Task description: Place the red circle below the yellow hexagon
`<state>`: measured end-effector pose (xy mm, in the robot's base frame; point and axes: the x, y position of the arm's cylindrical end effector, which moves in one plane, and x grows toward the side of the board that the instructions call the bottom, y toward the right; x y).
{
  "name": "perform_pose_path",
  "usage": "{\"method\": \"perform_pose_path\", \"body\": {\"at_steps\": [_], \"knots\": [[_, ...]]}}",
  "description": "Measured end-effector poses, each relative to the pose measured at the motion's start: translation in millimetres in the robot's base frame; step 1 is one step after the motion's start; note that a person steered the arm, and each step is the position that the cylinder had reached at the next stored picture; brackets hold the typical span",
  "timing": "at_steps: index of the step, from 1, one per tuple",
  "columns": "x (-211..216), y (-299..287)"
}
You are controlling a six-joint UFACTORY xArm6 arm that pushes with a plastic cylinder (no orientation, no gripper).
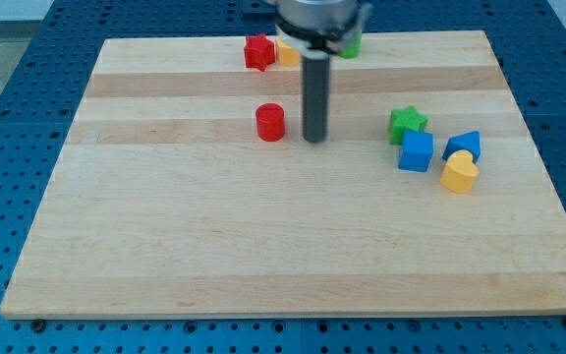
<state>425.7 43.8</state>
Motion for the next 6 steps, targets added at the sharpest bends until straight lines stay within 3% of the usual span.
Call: {"method": "perform_pose_path", "body": {"at_steps": [1,2,6], "knots": [[44.3,-24.7],[29.0,-82.5],[-138.2,-98.5]]}}
